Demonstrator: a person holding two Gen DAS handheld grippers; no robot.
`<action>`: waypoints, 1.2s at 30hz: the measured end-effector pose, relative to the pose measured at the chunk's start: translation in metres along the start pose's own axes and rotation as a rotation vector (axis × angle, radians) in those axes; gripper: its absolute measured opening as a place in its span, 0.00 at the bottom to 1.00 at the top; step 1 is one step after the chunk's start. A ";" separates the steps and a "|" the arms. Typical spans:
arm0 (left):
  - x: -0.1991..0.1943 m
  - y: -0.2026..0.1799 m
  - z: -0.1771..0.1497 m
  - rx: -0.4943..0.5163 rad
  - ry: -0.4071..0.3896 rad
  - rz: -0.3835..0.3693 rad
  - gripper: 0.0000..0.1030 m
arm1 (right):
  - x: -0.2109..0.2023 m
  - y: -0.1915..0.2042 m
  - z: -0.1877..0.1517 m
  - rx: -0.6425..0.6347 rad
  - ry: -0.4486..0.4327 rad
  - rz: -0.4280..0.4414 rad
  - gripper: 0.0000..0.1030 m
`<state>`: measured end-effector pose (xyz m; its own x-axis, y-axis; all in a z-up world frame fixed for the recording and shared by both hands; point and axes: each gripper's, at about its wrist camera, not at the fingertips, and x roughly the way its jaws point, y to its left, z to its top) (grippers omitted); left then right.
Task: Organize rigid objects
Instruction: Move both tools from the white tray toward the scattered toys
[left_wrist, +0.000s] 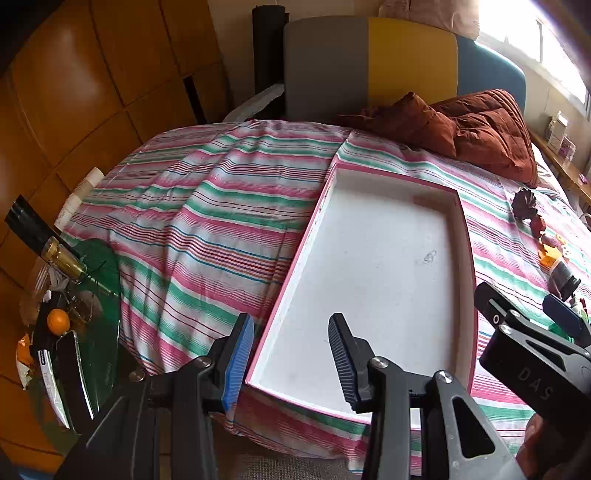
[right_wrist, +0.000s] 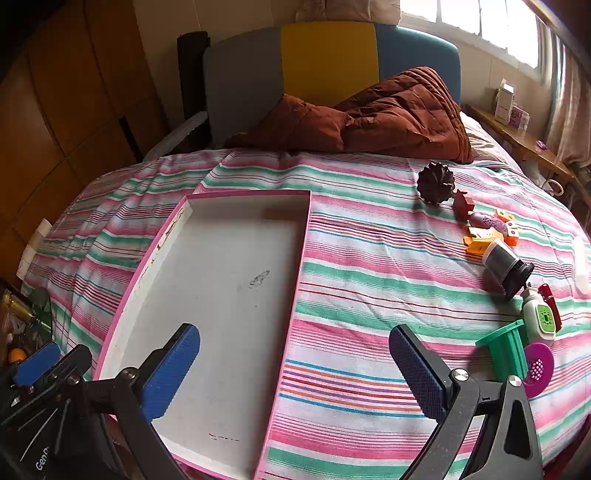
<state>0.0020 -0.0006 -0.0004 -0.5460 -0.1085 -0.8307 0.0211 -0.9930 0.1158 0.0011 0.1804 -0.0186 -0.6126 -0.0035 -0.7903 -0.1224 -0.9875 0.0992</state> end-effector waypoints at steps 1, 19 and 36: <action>0.000 0.000 0.000 0.001 0.000 0.000 0.41 | -0.001 0.001 0.000 -0.001 -0.002 -0.001 1.00; -0.005 -0.015 -0.002 0.035 0.000 0.001 0.41 | -0.014 -0.019 -0.002 -0.004 -0.004 -0.044 1.00; -0.008 -0.086 -0.012 0.224 0.070 -0.199 0.41 | -0.046 -0.114 -0.010 0.113 -0.065 -0.180 1.00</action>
<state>0.0144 0.0851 -0.0097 -0.4615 0.0769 -0.8838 -0.2702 -0.9611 0.0575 0.0507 0.2916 0.0003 -0.6215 0.1852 -0.7612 -0.3188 -0.9474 0.0297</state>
